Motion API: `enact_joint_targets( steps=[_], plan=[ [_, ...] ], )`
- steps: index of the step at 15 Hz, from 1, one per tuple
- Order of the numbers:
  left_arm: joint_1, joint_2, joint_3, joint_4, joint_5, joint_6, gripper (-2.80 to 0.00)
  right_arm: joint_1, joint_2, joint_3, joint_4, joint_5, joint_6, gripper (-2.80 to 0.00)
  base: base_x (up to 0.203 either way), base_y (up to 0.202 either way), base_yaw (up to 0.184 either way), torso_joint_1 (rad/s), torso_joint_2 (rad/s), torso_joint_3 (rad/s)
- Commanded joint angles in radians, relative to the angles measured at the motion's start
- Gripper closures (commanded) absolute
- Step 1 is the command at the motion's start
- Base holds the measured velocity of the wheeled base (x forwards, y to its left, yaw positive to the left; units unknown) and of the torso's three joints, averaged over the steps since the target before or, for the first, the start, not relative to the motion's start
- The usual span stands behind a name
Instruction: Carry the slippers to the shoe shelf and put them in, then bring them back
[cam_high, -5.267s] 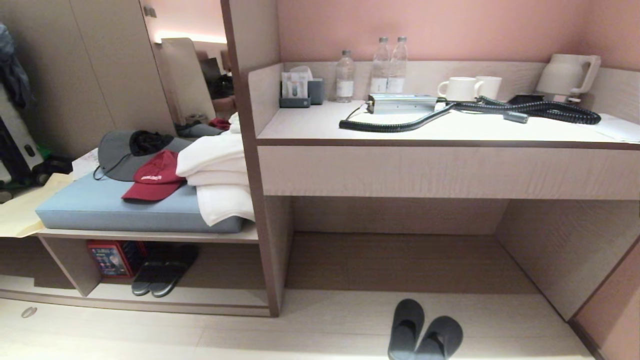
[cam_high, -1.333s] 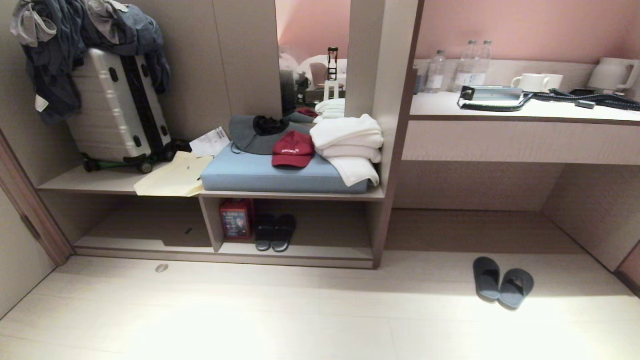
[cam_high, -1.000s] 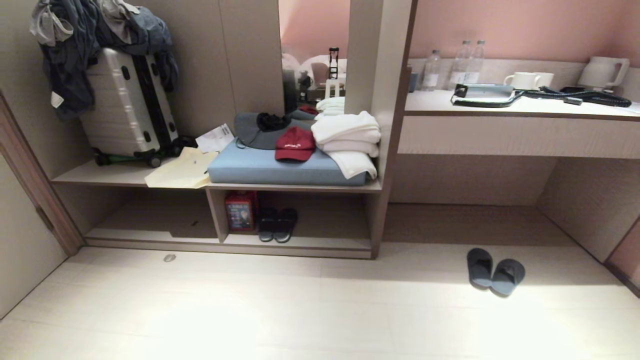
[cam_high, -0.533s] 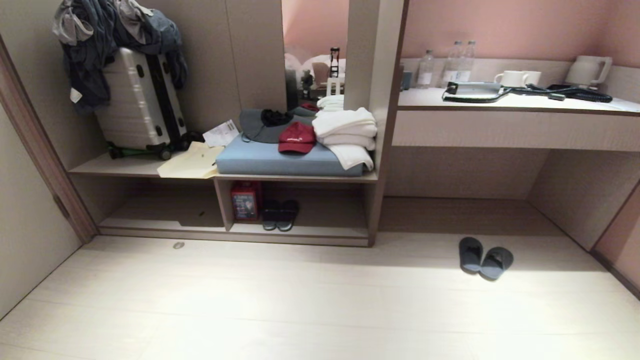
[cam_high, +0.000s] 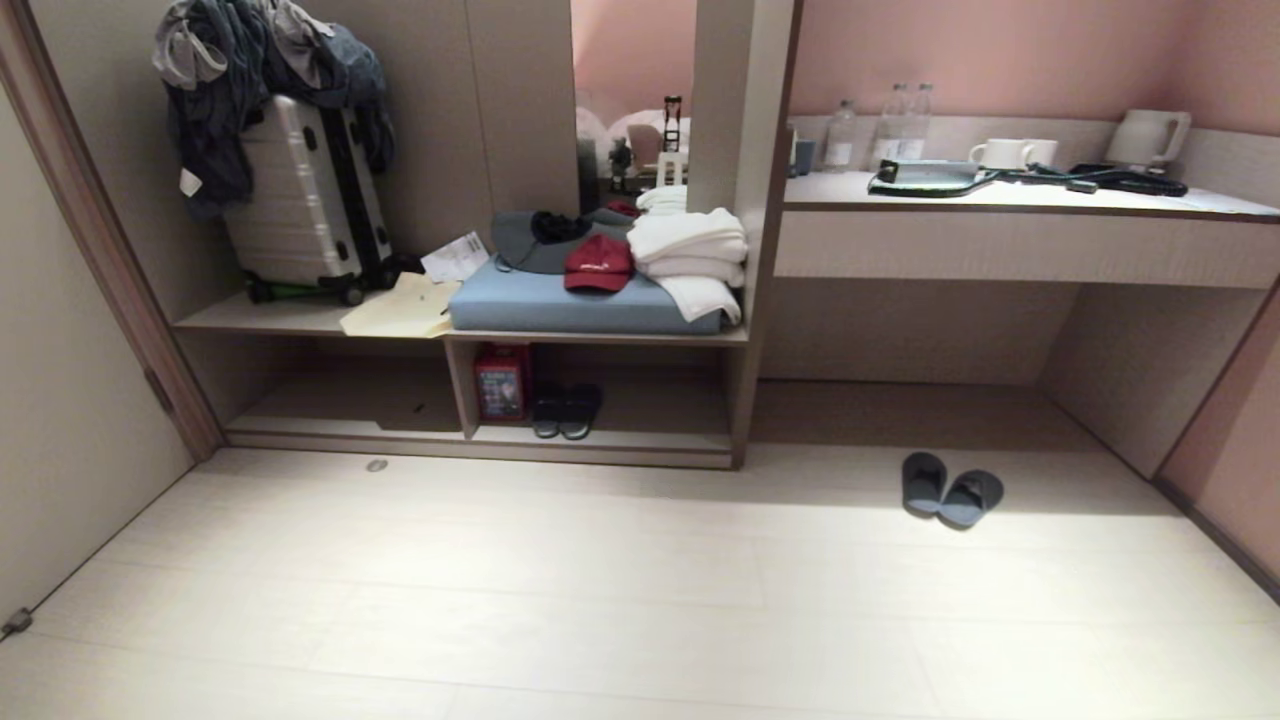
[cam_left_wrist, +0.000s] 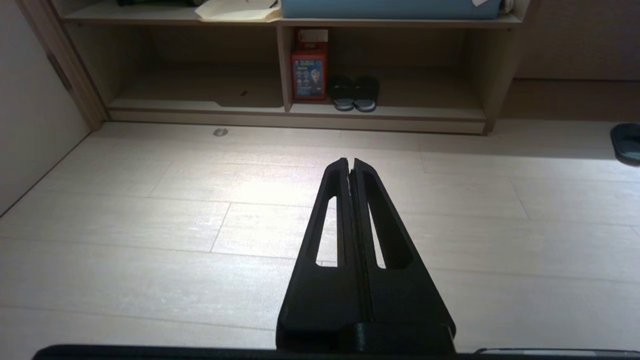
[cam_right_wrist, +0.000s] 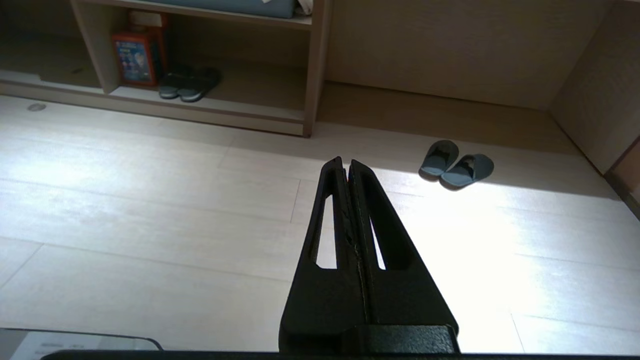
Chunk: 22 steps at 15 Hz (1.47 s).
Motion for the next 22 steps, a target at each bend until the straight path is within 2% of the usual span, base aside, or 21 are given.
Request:
enact_joint_targets(
  steps=[1, 22],
  plan=[
    [0.0, 0.0, 0.0, 0.0, 0.0, -0.001, 0.0, 0.0, -0.002, 0.0, 0.0, 0.0, -0.001, 0.0, -0.195, 0.0, -0.002, 0.002, 0.0, 0.002],
    [0.001, 0.0, 0.0, 0.0, 0.0, -0.001, 0.0, 0.0, -0.002, 0.0, 0.0, 0.0, -0.001, 0.0, -0.196, 0.0, 0.002, 0.002, 0.0, 0.003]
  ],
)
